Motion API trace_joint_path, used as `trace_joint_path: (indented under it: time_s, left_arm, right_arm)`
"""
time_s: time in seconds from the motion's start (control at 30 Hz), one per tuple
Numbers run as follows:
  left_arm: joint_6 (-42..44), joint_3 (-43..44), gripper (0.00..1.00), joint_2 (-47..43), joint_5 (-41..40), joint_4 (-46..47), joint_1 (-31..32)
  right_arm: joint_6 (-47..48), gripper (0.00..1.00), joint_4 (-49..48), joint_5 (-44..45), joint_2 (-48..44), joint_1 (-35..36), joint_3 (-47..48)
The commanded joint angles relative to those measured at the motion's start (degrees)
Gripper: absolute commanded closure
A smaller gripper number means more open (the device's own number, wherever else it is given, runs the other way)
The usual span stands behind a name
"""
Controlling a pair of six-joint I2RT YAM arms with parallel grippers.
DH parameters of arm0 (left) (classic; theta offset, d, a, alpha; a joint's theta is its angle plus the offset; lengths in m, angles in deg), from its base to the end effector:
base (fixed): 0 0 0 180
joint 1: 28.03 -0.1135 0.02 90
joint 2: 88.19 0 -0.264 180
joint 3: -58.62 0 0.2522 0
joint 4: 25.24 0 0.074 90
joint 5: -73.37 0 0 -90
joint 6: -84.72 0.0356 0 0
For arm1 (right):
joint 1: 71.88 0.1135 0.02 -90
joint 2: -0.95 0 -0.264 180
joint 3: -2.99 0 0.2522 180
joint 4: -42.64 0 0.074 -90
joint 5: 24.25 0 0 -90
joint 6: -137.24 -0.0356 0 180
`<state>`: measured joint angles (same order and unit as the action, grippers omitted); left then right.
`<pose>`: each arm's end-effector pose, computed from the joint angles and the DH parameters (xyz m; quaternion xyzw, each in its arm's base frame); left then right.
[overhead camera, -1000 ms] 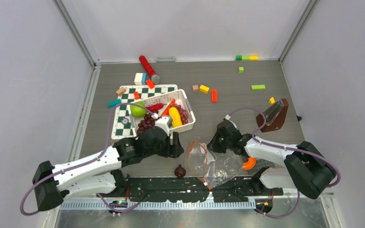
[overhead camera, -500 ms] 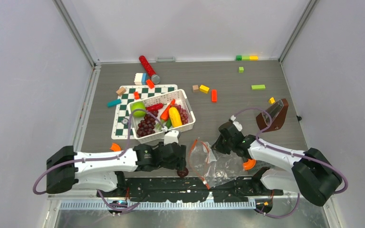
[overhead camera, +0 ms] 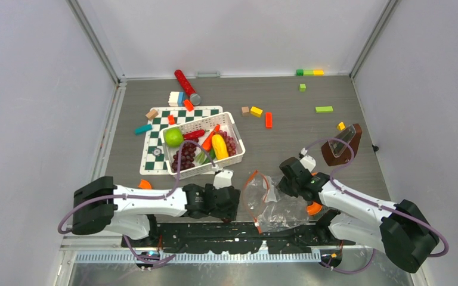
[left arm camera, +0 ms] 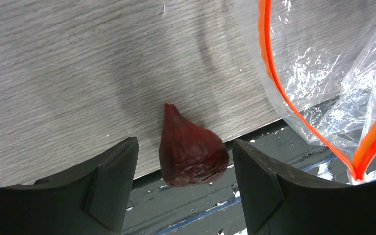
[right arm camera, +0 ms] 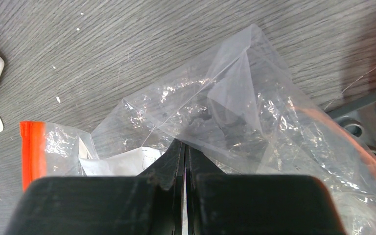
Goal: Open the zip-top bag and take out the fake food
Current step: Pick up the fake fruit from the center of the board.
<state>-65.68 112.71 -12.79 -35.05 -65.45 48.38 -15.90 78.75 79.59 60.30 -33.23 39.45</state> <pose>0.0673 -0.2304 0.1826 0.0943 0.9529 -0.1687 0.2336 0.1410 0.1018 0.1495 0.2344 0.9280 0.1326 0.2574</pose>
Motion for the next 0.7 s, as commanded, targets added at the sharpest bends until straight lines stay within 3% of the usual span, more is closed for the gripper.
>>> trace_joint_path:
  time_s: [0.0,0.3,0.67]
  left_arm:
    - [-2.09,2.11,0.27,0.58,-1.18,-0.69,1.32]
    - [-2.92,3.47,0.28,2.58,-1.94,-2.28,3.30]
    - [-3.39,3.70,0.49,2.40,-1.98,-4.29,3.84]
  right_arm:
    - [-0.38,1.00,1.46,2.42,0.49,0.02,-0.21]
    - [-0.20,1.00,-1.53,-0.06,3.35,0.02,-0.17]
    - [0.12,1.00,-1.79,-0.41,2.85,0.02,-0.63]
